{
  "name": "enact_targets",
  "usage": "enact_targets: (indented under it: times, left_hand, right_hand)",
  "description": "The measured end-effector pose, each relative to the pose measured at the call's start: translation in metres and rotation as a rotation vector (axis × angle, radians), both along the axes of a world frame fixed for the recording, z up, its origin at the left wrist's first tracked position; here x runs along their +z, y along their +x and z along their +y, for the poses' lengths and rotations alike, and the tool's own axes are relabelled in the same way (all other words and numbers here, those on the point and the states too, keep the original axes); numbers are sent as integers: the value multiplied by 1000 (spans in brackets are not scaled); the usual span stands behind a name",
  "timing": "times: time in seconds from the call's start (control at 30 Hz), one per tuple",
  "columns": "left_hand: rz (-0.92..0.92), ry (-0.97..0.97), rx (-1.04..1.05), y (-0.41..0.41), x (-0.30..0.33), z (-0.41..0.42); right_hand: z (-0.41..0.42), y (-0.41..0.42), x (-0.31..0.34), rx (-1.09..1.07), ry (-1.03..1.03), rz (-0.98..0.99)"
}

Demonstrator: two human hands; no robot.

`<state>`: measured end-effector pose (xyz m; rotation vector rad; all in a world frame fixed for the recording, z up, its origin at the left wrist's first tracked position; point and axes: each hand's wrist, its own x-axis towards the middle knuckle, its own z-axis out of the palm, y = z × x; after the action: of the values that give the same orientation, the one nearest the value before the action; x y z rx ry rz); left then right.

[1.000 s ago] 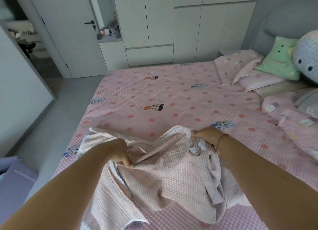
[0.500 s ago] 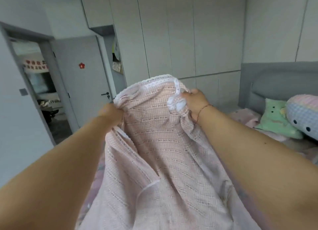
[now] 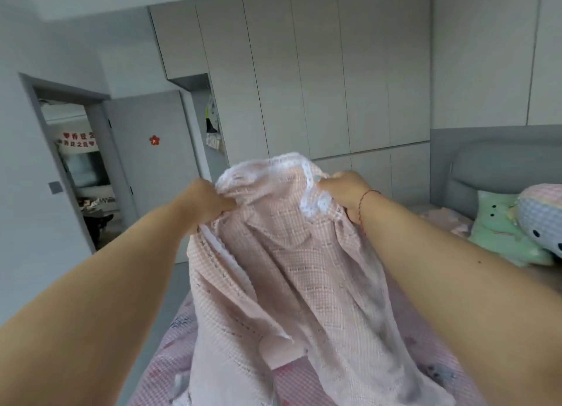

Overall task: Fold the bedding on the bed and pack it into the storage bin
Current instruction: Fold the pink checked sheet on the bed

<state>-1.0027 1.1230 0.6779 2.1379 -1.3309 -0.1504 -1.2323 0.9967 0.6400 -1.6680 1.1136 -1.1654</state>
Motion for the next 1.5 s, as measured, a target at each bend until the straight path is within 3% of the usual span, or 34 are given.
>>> enact_targets:
  times: [0.17, 0.23, 0.33, 0.43, 0.5, 0.63, 0.77, 0.87, 1.2, 1.5]
  left_hand:
    - [205, 86, -61, 1, -55, -2]
    - [261, 71, -56, -5, -72, -1]
    - [310, 62, -112, -14, -91, 3]
    - [317, 128, -286, -25, -97, 11]
    - [385, 145, -422, -35, -98, 20]
    - [384, 95, -534, -35, -106, 30]
    - [102, 62, -419, -30, -135, 49]
    - [-38, -37, -316, -37, -169, 67]
    - [-86, -93, -114, -15, -209, 92]
    - [-43, -108, -84, -6, -205, 108]
  right_hand:
    - [-2, -11, -47, -75, 22, 182]
    - [10, -11, -52, -89, -51, 98]
    - [38, -8, -54, 104, -141, -84]
    - [62, 5, -60, 408, -230, 295]
    - [69, 21, -70, 538, -184, 497]
    - [66, 33, -91, 530, -118, 700]
    - [71, 22, -86, 573, 27, 486]
    - [77, 22, -78, 556, 63, 434]
    - [88, 2, -76, 418, 208, 211]
    - [90, -6, -83, 308, 238, 207]
